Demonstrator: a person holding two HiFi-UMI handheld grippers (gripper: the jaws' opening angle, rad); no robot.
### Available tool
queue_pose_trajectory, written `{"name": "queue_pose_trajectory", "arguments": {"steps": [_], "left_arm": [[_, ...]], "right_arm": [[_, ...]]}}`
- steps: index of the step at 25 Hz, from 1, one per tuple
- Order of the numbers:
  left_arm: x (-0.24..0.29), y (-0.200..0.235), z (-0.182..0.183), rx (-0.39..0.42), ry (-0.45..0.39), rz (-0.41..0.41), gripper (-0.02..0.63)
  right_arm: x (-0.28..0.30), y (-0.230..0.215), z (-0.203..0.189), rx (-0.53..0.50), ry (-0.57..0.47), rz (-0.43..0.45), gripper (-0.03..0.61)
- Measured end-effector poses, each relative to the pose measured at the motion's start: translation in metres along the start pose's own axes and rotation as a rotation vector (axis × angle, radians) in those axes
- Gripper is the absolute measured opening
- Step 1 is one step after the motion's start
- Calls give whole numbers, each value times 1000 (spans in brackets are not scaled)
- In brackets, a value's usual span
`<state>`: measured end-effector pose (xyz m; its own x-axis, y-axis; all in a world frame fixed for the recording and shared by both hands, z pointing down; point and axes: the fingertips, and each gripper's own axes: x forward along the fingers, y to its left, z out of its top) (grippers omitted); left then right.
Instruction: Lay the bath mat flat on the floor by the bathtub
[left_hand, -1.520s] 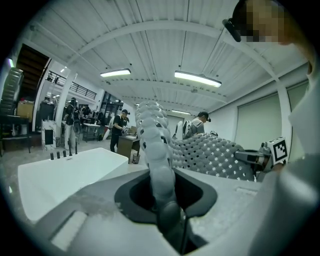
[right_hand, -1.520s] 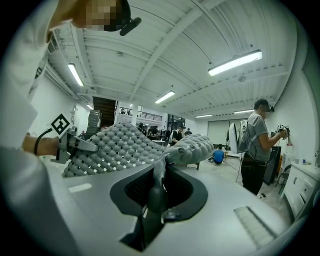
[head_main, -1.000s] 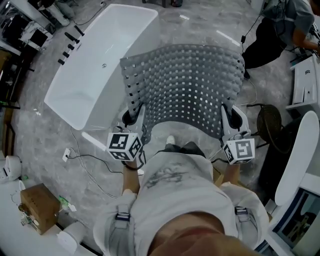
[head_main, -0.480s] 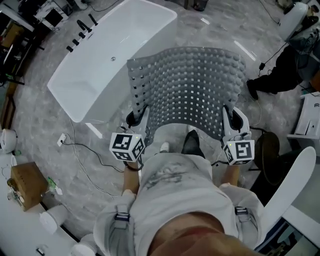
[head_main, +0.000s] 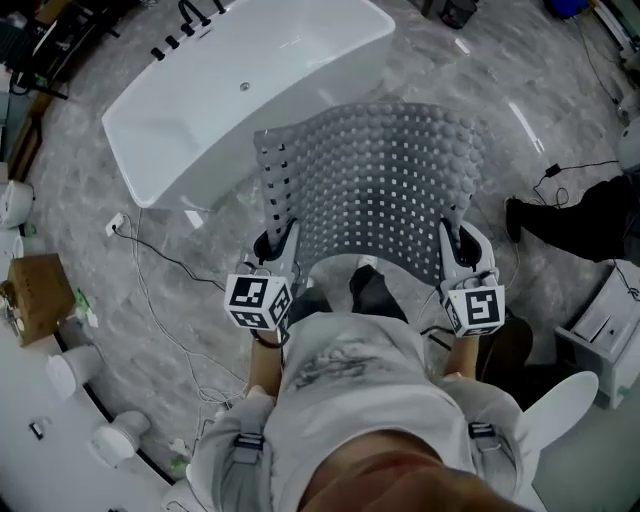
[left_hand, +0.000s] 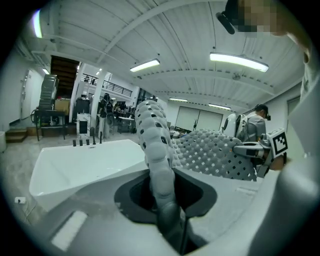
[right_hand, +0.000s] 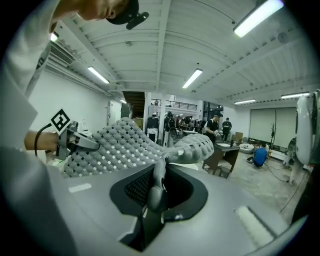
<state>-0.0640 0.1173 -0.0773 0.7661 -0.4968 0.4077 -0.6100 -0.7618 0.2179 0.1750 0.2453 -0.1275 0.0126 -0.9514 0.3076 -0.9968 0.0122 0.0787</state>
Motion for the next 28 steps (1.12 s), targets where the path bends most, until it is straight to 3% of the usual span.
{"name": "queue_pose_trajectory", "arguments": {"steps": [5,12,22,28], "left_arm": [[10,-15,-19,-17,16,80,87],[32,-6,-37,-27,26,150,87],[65,44,-63,-82,27,173,87],[99,73,-67,-120,41,144,87]], "right_arm": [[20,-15,-21,1,28,103,46],[59,-26,-40,4,51,173,46],[118,-23,-58,-32,94,180,46],[152,-36,-63,-70,133,133,46]]}}
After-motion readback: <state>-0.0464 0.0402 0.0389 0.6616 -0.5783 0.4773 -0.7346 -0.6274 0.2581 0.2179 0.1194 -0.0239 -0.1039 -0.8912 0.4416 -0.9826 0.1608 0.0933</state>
